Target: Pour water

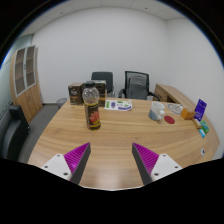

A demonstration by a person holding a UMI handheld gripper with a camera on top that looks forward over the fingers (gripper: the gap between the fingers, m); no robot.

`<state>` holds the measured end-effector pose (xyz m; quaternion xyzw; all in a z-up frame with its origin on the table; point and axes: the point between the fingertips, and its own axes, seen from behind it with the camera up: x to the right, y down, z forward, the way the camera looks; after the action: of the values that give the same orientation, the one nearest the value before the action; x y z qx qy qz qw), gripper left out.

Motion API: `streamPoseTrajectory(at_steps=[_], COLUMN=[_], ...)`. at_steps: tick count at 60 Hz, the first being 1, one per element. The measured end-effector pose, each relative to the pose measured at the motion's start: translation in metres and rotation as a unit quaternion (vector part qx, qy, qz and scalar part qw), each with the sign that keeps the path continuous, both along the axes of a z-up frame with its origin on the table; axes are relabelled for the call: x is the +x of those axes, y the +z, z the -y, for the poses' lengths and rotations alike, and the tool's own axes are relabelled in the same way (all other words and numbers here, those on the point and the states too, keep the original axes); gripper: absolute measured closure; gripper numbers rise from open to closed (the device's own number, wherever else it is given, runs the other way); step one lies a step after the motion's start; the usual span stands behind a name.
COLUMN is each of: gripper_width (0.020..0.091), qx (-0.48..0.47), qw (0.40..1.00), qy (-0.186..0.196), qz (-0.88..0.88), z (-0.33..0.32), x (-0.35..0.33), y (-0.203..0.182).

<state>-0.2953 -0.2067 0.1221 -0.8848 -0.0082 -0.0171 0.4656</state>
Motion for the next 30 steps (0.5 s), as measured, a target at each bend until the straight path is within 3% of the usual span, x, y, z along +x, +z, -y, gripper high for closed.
streamPoseTrajectory(at_steps=[12,26,30], gripper_width=[0.0250,0.0268,0.0347], qx=[0.056,0.103,0.110], qw=[0.998,0.994,0.994], qy=[0.014,0.000,-0.005], qz=[-0.024,-0.028,-0.022], z=[-0.105,-0.213,-0.233], x=[-0.072,-0.087,-0.085], y=[-0.010,-0.035,-0.042])
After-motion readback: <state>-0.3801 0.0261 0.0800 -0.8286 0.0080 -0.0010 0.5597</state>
